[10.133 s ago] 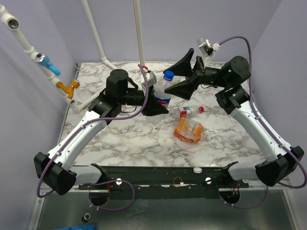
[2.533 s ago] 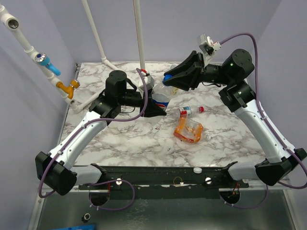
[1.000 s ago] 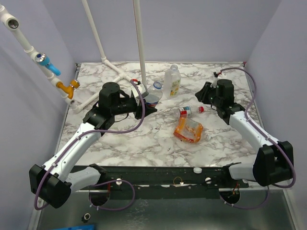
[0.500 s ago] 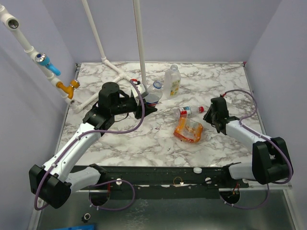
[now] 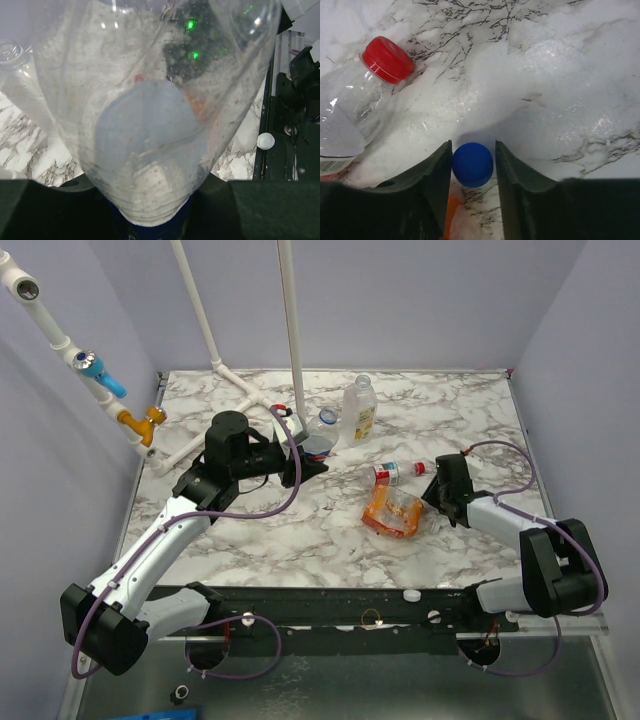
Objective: Unscrew the bottle caps
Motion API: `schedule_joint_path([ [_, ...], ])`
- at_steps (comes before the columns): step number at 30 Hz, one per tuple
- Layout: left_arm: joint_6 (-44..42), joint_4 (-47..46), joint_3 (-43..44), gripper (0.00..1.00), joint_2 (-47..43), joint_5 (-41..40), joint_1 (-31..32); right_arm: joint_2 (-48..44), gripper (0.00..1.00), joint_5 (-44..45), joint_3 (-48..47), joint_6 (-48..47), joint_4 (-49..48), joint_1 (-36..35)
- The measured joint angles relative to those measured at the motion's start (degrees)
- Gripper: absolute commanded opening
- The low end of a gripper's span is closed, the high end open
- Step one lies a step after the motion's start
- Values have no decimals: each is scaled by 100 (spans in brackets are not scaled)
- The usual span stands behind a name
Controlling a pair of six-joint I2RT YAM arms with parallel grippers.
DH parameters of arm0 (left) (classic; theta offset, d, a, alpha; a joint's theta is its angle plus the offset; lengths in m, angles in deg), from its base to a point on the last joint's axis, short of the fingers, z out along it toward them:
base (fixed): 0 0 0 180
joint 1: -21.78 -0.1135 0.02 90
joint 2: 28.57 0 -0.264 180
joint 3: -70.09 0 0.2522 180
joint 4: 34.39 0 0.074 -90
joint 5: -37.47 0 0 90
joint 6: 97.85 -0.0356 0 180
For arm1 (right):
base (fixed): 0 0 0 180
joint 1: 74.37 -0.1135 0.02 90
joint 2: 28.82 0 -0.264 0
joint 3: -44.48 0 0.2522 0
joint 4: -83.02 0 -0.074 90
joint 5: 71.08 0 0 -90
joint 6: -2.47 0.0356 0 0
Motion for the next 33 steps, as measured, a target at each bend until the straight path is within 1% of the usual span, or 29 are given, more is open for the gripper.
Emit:
schedule_joint_path([
  [1,0,0,0,0,2,0,0,9,58,7,-4,20,-24,0],
  [2,2,-2,0,0,2,0,0,13,62,20,-11,39,-42,0],
  [5,2,-20,0,0,4,2,0,11,66,57,-59,37,-39,0],
  [10,44,-44,0,0,7,31,0,-289,66,70,-70,-33,48,0],
  [12,63,-44,0,0,7,39,0,-605,70,7,-133,-164,120,0],
  [15,92,-48,0,0,11,50,0,-1158,83,-306,-444,-407,162,-11],
  [17,129,-61,0,0,22,59,2,-1506,93,-673,-791,-568,120,-28],
  [18,140,-70,0,0,26,59,0,-1648,96,-931,-999,-629,66,-61],
  [20,170,-87,0,0,31,59,0,-1814,99,-1475,-1394,-763,-92,-157],
  [23,203,-107,0,0,31,59,2,-1858,100,-2409,-1998,-935,-374,-345],
  [26,251,-127,-4,0,33,59,2,-1823,100,-3438,-2409,-977,-719,-431],
  [30,348,-144,-4,0,61,61,0,-1672,100,-4752,-2761,-778,-1484,-490],
  [33,387,-162,-4,0,98,61,0,-1440,100,-5442,-2946,-529,-2210,-654],
])
